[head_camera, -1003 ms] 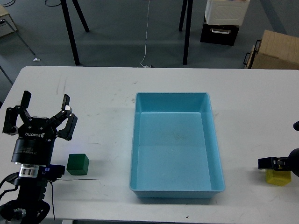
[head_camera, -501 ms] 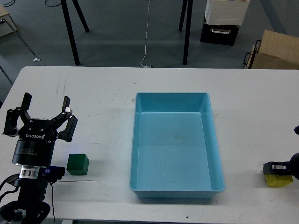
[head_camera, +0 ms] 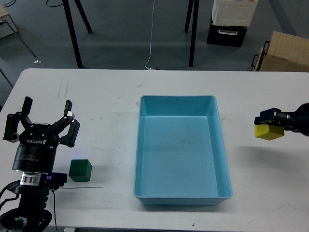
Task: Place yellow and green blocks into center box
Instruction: 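Lift the yellow cube and carry it over the blue bin, then lower the yellow cube into the bin and release it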
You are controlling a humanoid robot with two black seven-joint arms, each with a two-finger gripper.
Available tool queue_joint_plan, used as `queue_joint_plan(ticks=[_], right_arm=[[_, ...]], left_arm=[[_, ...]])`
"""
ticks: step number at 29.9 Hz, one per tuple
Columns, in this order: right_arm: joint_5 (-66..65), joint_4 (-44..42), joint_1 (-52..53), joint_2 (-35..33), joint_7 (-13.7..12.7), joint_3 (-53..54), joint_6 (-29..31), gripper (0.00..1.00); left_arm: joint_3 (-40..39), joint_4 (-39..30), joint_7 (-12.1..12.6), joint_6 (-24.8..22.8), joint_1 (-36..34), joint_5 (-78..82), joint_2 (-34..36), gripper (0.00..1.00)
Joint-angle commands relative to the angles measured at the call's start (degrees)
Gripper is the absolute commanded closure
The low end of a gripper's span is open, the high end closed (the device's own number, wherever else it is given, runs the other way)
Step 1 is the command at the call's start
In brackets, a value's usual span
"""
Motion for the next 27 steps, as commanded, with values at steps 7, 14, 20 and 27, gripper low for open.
queue_joint_plan(ticks=[7,14,20,27], right_arm=[[4.17,-16.05,20.60,28.17,0.01,-23.33,0.01,1.00],[3.91,-23.09,19.72,42.08,0.01,-31.34,0.01,0.76],[4.00,-23.62,19.54,43.24,0.01,-31.78,0.01,0.26],[4.61,-25.02,19.63,41.48,0.01,-27.57,0.01,0.10]], left_arm=[[0.00,0.05,0.02,0.00,0.07,0.09,-0.25,0.00],[0.00,0.05,-0.06,0.00,0.07,0.09,-0.43,0.00],[0.00,0.05,-0.06,0.00,0.16,0.09,-0.60,0.00],[0.09,-0.04,0.02,0.00,0.07,0.09,-0.78,0.00]])
